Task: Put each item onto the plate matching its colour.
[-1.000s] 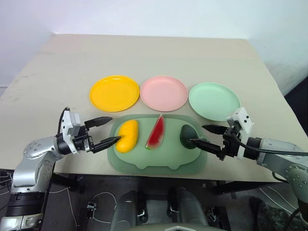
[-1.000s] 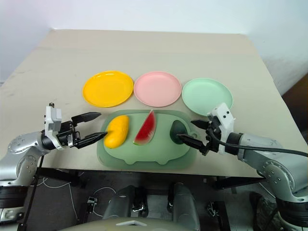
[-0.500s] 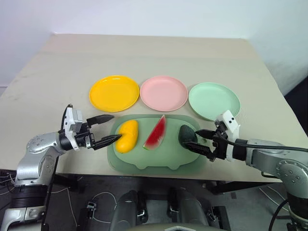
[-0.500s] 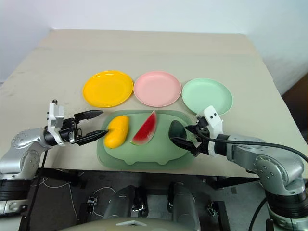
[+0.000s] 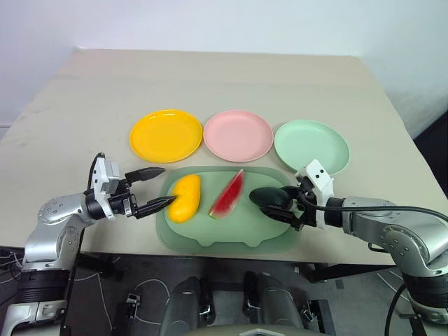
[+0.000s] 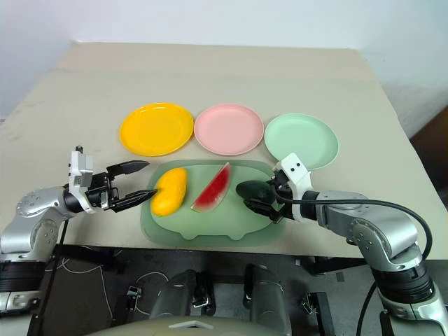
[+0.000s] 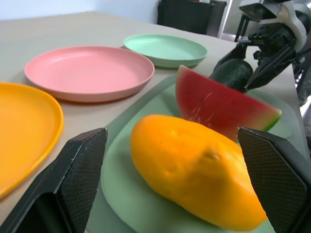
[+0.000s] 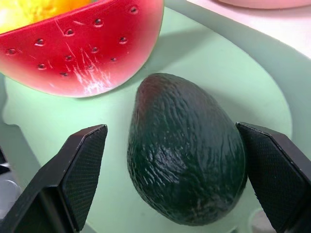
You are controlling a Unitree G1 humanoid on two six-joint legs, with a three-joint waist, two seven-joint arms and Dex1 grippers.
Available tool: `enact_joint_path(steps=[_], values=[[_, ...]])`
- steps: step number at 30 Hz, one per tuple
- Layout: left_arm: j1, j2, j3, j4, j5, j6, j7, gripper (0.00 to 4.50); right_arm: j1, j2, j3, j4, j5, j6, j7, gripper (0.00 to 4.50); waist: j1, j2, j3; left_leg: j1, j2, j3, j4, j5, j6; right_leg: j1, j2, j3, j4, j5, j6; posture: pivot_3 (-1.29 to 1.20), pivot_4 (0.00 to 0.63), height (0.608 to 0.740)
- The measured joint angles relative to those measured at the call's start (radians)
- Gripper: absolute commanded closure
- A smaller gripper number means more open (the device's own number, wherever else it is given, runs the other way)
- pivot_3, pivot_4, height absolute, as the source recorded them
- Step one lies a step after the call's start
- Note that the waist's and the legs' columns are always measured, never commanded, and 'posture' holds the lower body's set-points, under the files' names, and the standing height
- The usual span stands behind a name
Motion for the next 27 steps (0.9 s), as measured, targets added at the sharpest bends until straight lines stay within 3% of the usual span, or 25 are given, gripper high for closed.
enact_joint_path(steps=[10, 16, 22, 27], values=[[0.027, 0.0, 0.016, -0.017, 0.0, -0.001, 0.02, 0.03, -0.029, -0.001, 0.041, 0.042, -0.077, -0.047, 0.081, 0.0, 0.0, 0.0, 0.0, 0.0, 0.0, 0.0, 0.0, 0.0, 0.0, 0.0, 0.0, 0.0, 0.0, 0.0, 0.0, 0.0, 0.15, 0.696], [0.044, 0.0, 0.023, -0.037, 0.0, -0.001, 0.028, 0.0, -0.041, -0.002, 0.071, 0.06, -0.134, -0.091, 0.116, 1.54, 0.0, 0.0, 0.0, 0.0, 0.0, 0.0, 0.0, 0.0, 0.0, 0.0, 0.0, 0.0, 0.0, 0.0, 0.0, 0.0, 0.15, 0.696], [0.051, 0.002, 0.031, -0.04, 0.0, -0.001, 0.041, 0.0, -0.049, -0.01, 0.07, 0.06, -0.137, -0.097, 0.168, 1.54, 0.0, 0.0, 0.0, 0.0, 0.0, 0.0, 0.0, 0.0, 0.0, 0.0, 0.0, 0.0, 0.0, 0.0, 0.0, 0.0, 0.15, 0.696], [0.061, 0.002, 0.034, -0.061, -0.001, 0.0, 0.047, 0.0, -0.196, 0.002, -0.024, 0.114, -0.114, -0.107, 0.16, 1.54, -0.002, 0.0, 0.0, 0.0, 0.0, 0.0, 0.0, 0.0, 0.0, -0.001, 0.0, 0.0, 0.0, 0.0, -0.001, 0.0, 0.15, 0.696]])
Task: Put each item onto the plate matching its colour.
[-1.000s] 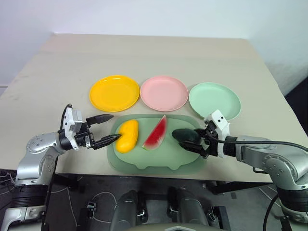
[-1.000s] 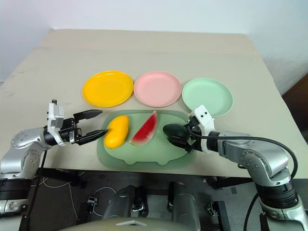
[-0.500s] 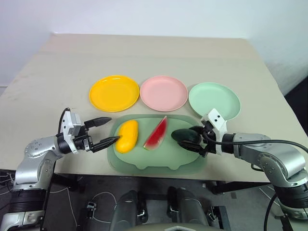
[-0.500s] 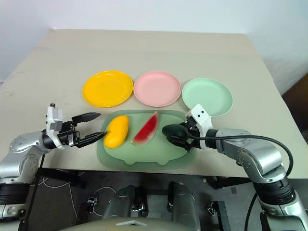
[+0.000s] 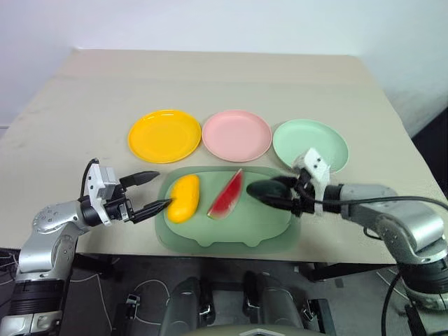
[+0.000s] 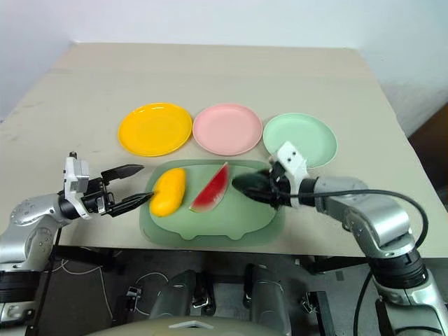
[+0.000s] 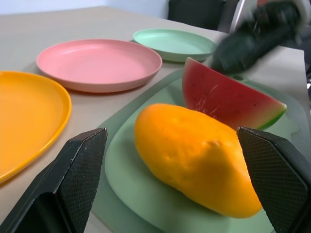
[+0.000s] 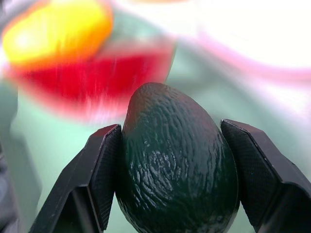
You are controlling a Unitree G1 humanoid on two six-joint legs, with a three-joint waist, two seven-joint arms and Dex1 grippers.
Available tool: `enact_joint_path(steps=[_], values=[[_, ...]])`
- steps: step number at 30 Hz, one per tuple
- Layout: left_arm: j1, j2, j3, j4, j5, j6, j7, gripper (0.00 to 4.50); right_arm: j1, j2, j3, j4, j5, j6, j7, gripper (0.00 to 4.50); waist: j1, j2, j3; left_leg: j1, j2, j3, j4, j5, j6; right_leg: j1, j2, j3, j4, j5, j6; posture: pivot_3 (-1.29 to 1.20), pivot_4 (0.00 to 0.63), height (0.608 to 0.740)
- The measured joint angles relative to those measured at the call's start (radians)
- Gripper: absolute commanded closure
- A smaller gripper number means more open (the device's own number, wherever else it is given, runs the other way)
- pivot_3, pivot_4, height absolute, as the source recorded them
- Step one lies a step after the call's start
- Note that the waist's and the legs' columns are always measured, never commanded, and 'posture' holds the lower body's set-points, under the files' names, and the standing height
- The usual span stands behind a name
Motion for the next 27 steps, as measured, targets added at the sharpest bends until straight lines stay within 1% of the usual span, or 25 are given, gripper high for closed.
enact_joint_path(steps=[3, 7, 14, 17, 19, 21, 22, 27], values=[[0.003, 0.001, 0.002, -0.005, 0.0, 0.003, 0.006, 0.0, -0.072, -0.001, -0.028, 0.109, -0.05, -0.054, -0.01, 1.54, 0.003, 0.0, 0.0, 0.0, 0.0, 0.0, 0.0, 0.0, 0.0, 0.0, 0.0, 0.0, 0.0, 0.0, -0.001, 0.0, 0.15, 0.696], [0.008, 0.001, 0.005, -0.019, -0.001, 0.004, 0.014, 0.0, -0.133, 0.001, 0.011, 0.317, -0.17, -0.161, -0.015, 1.54, 0.0, 0.0, 0.0, -0.001, 0.0, 0.001, -0.001, 0.0, 0.0, -0.001, 0.0, 0.0, 0.0, 0.001, -0.002, 0.0, 0.15, 0.696], [0.021, 0.002, 0.007, -0.043, -0.001, 0.006, 0.03, 0.0, -0.27, 0.059, 0.056, 0.739, -0.358, -0.389, -0.034, 1.54, -0.008, 0.0, 0.0, -0.001, 0.0, 0.002, -0.001, 0.001, -0.001, -0.002, 0.0, 0.0, 0.003, 0.002, 0.001, 0.0, 0.15, 0.696], [0.028, 0.004, 0.01, -0.056, -0.001, 0.01, 0.036, 0.0, -0.303, 0.079, 0.06, 0.887, -0.418, -0.448, -0.042, 1.54, -0.006, 0.0, 0.0, -0.001, 0.0, 0.002, -0.001, 0.001, -0.001, -0.002, 0.0, 0.0, 0.003, 0.003, 0.001, 0.0, 0.15, 0.696], [0.032, 0.005, 0.015, -0.059, -0.002, 0.018, 0.038, 0.0, -0.316, 0.085, 0.06, 0.927, -0.438, -0.483, -0.04, 0.79, -0.007, 0.001, 0.0, -0.001, 0.0, 0.002, -0.001, 0.001, -0.001, -0.002, 0.0, 0.0, 0.003, 0.003, 0.001, 0.0, 0.15, 0.696], [0.033, 0.005, 0.021, -0.061, -0.002, 0.022, 0.039, 0.0, -0.324, 0.089, 0.058, 0.952, -0.454, -0.503, -0.041, 0.22, -0.008, 0.001, 0.0, 0.0, 0.0, 0.002, 0.0, 0.001, -0.002, -0.002, 0.0, 0.0, 0.004, 0.003, 0.002, 0.0, 0.15, 0.696], [0.033, 0.005, 0.024, -0.062, -0.002, 0.023, 0.04, 0.0, -0.324, 0.092, 0.057, 0.962, -0.462, -0.514, -0.041, 0.05, -0.008, 0.001, 0.0, 0.0, 0.0, 0.002, 0.0, 0.001, -0.002, -0.002, 0.0, 0.0, 0.004, 0.003, 0.002, 0.0, 0.15, 0.696], [0.033, 0.006, 0.027, -0.068, -0.002, 0.025, 0.041, 0.0, -0.321, 0.099, 0.049, 0.941, -0.47, -0.515, -0.031, 0.05, -0.007, 0.001, 0.001, 0.0, 0.0, 0.002, 0.0, 0.001, -0.002, -0.003, 0.0, 0.0, 0.004, 0.003, 0.002, 0.0, 0.15, 0.696]])
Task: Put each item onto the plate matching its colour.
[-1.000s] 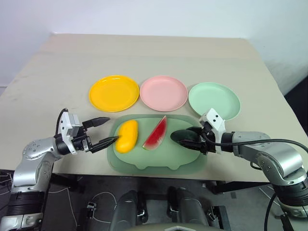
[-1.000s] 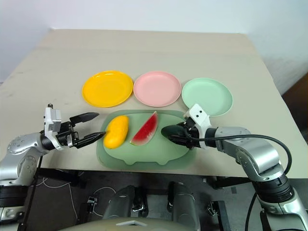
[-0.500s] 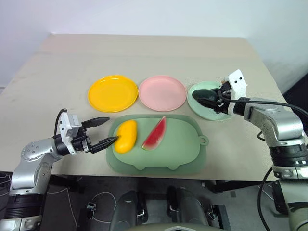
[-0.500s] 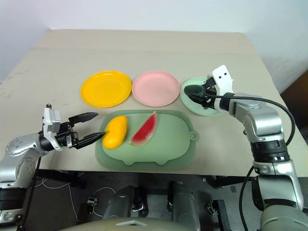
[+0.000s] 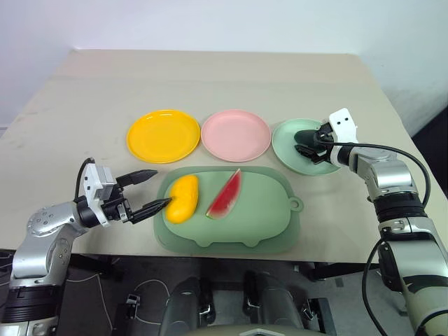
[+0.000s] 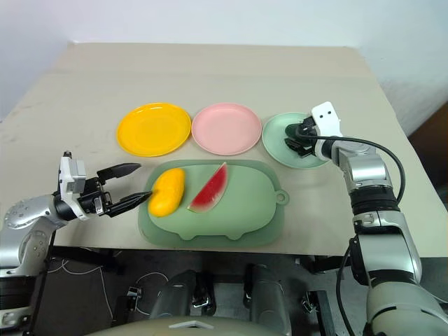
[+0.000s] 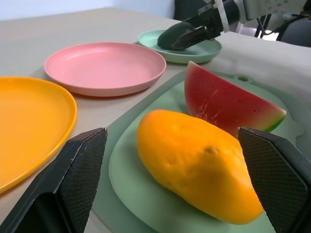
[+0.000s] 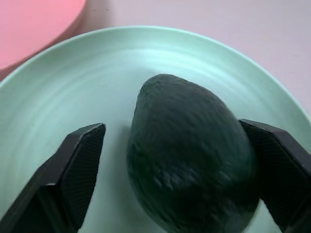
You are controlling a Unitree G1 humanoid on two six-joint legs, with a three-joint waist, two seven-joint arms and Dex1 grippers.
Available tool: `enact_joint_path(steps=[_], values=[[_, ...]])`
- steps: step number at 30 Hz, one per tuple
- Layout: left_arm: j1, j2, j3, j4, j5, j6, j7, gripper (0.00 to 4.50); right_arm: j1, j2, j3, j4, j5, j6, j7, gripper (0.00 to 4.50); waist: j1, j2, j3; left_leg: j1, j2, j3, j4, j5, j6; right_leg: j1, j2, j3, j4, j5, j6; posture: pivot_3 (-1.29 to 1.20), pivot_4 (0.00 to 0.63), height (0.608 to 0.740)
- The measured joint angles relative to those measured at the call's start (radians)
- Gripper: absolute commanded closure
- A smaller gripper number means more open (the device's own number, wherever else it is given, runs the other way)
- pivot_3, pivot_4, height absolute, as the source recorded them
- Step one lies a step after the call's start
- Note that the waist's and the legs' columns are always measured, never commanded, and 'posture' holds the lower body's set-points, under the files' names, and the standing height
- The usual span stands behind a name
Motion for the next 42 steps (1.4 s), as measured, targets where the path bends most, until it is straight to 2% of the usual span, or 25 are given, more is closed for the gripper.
enact_joint_path(steps=[3, 8, 13, 15, 17, 22, 27, 34, 42], values=[[-0.001, 0.001, 0.0, -0.002, 0.0, 0.002, 0.0, 0.0, 0.036, -0.019, -0.024, -0.12, 0.011, 0.064, 0.006, 0.05, 0.003, 0.0, 0.0, 0.0, 0.0, 0.0, 0.0, 0.0, 0.0, -0.001, 0.0, 0.0, 0.0, 0.0, 0.0, 0.0, 0.15, 0.696], [-0.003, 0.007, 0.005, -0.002, -0.001, 0.003, 0.0, 0.0, 0.161, -0.095, -0.095, -0.514, 0.094, 0.272, 0.031, 0.05, 0.006, 0.0, 0.0, 0.0, 0.0, -0.001, 0.0, 0.0, 0.0, 0.0, -0.001, 0.0, 0.0, -0.001, -0.002, 0.0, 0.15, 0.696], [-0.01, 0.006, 0.003, 0.002, -0.001, 0.002, -0.003, 0.0, 0.213, -0.077, -0.123, -0.745, 0.212, 0.512, 0.023, 0.05, 0.002, 0.001, 0.0, 0.0, 0.0, -0.001, 0.0, 0.0, 0.0, 0.0, 0.0, 0.0, 0.0, -0.002, -0.003, 0.0, 0.15, 0.696], [-0.018, 0.005, 0.0, 0.011, -0.001, 0.001, -0.006, 0.0, 0.221, -0.033, -0.138, -0.873, 0.306, 0.638, 0.014, 0.05, 0.004, 0.001, 0.0, 0.0, 0.001, -0.001, 0.0, 0.0, 0.0, -0.001, 0.0, 0.0, 0.0, -0.001, -0.003, 0.0, 0.15, 0.696], [-0.034, -0.002, -0.007, 0.015, 0.0, 0.0, -0.007, 0.0, 0.237, -0.01, -0.134, -0.962, 0.362, 0.671, 0.02, 0.05, 0.006, 0.001, 0.0, 0.0, 0.001, -0.001, 0.0, 0.0, 0.0, -0.001, 0.0, 0.0, 0.0, -0.001, -0.002, 0.0, 0.15, 0.696], [-0.045, -0.004, -0.022, 0.027, 0.001, -0.001, -0.011, 0.0, 0.307, -0.021, -0.065, -1.019, 0.35, 0.537, 0.063, 0.05, 0.01, 0.0, 0.0, 0.0, 0.0, -0.001, 0.0, 0.0, 0.0, 0.002, 0.0, 0.0, -0.004, -0.002, -0.002, 0.0, 0.15, 0.696], [-0.055, -0.008, -0.038, 0.034, 0.001, -0.001, -0.014, 0.0, 0.306, -0.07, 0.058, -0.999, 0.261, 0.283, 0.198, 0.05, 0.008, 0.0, 0.0, 0.0, 0.0, 0.0, -0.001, 0.0, 0.0, 0.001, 0.0, 0.0, -0.004, -0.003, -0.001, 0.0, 0.15, 0.696], [-0.056, -0.009, -0.041, 0.033, 0.001, -0.001, -0.011, 0.0, 0.2, -0.065, 0.195, -0.824, 0.155, 0.028, 0.38, 0.05, 0.005, 0.0, 0.0, 0.0, 0.0, 0.0, -0.001, 0.0, 0.0, 0.001, 0.0, 0.0, -0.003, 0.0, -0.003, 0.0, 0.15, 0.696], [-0.022, -0.015, -0.036, 0.006, 0.0, -0.001, 0.002, 0.0, 0.073, 0.021, 0.311, -0.599, 0.054, -0.216, 0.546, 0.05, 0.004, 0.0, 0.0, 0.001, 0.0, 0.0, -0.001, 0.0, 0.0, 0.001, 0.0, 0.0, -0.002, 0.0, -0.002, 0.0, 0.15, 0.696]])
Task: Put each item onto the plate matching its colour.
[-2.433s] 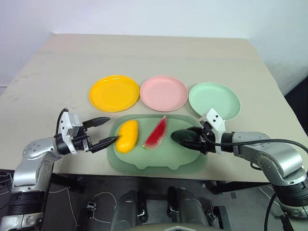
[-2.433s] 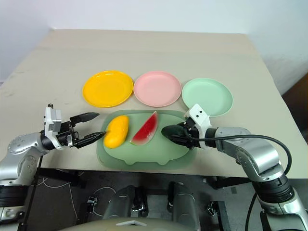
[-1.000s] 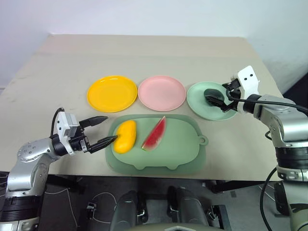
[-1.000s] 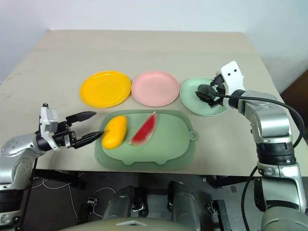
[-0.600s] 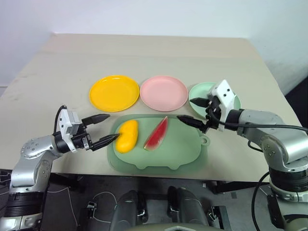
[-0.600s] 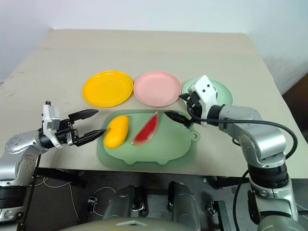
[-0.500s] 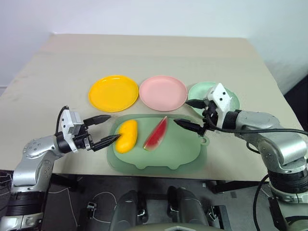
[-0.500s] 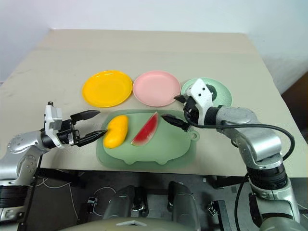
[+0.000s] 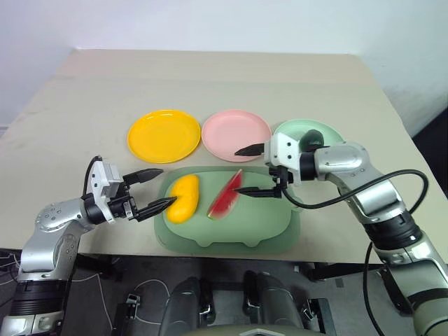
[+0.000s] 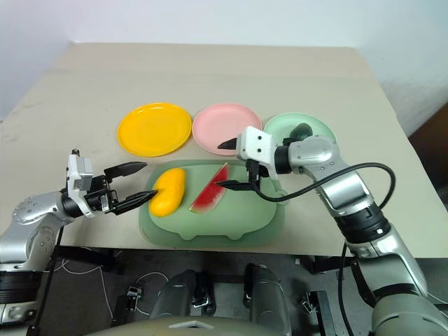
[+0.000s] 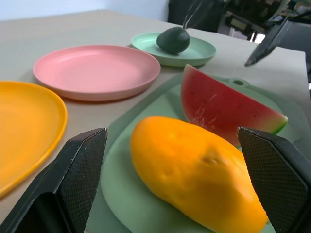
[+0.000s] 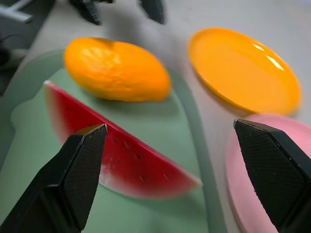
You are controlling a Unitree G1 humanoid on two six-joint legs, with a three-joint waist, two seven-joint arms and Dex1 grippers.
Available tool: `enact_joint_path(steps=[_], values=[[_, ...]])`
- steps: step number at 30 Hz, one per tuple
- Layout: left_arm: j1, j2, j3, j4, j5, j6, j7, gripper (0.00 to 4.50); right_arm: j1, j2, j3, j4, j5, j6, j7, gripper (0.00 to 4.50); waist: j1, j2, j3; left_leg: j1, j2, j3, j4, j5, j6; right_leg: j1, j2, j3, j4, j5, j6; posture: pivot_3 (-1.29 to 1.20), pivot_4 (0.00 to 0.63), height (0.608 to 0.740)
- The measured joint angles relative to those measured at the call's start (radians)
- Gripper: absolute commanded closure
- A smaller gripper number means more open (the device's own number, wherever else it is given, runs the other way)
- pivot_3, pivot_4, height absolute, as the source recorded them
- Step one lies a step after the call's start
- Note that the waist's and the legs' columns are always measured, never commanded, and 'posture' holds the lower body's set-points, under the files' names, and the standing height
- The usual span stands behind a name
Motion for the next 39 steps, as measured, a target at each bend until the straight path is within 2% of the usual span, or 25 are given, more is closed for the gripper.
enact_joint_path(steps=[13, 22, 30, 33, 38, 39], values=[[0.073, 0.0, 0.039, -0.052, -0.005, 0.0, 0.037, 0.0, -0.154, 0.118, 0.106, 0.374, -0.118, -0.329, 0.253, 0.05, -0.002, 0.0, 0.0, 0.0, 0.0, 0.0, 0.002, 0.0, 0.0, 0.0, 0.0, 0.0, 0.003, 0.0, 0.0, 0.0, 0.15, 0.696], [0.107, 0.006, 0.05, -0.076, -0.019, 0.0, 0.048, 0.0, -0.215, 0.193, 0.155, 0.584, -0.246, -0.468, 0.282, 0.05, -0.002, 0.0, 0.0, 0.0, 0.0, 0.0, 0.007, 0.0, 0.0, -0.001, -0.001, 0.0, 0.007, -0.001, -0.002, 0.0, 0.15, 0.696], [0.116, 0.008, 0.057, -0.076, -0.019, -0.001, 0.059, 0.0, -0.247, 0.194, 0.166, 0.601, -0.315, -0.414, 0.279, 0.05, 0.0, 0.0, 0.0, -0.001, 0.0, -0.001, 0.01, 0.0, 0.0, -0.004, -0.005, 0.0, 0.013, -0.002, -0.002, 0.0, 0.15, 0.696], [0.116, 0.008, 0.056, -0.076, -0.019, -0.002, 0.059, 0.0, -0.245, 0.182, 0.165, 0.557, -0.31, -0.337, 0.314, 0.64, 0.0, 0.0, 0.0, -0.002, 0.0, -0.001, 0.01, 0.0, 0.0, -0.008, -0.005, 0.0, 0.014, -0.002, -0.002, 0.0, 0.15, 0.696], [0.099, 0.008, 0.054, -0.072, -0.019, -0.004, 0.055, 0.0, -0.22, 0.148, 0.16, 0.501, -0.307, -0.304, 0.331, 2.22, -0.001, 0.0, 0.0, -0.004, 0.0, 0.0, 0.01, 0.0, 0.0, -0.009, -0.005, 0.0, 0.014, -0.002, -0.002, 0.0, 0.15, 0.696], [0.092, 0.008, 0.052, -0.071, -0.019, -0.004, 0.054, 0.0, -0.215, 0.145, 0.16, 0.486, -0.307, -0.297, 0.331, 2.26, -0.001, 0.0, 0.0, -0.004, 0.0, 0.0, 0.01, 0.0, 0.0, -0.008, -0.005, 0.0, 0.015, -0.002, -0.002, 0.0, 0.15, 0.696]])
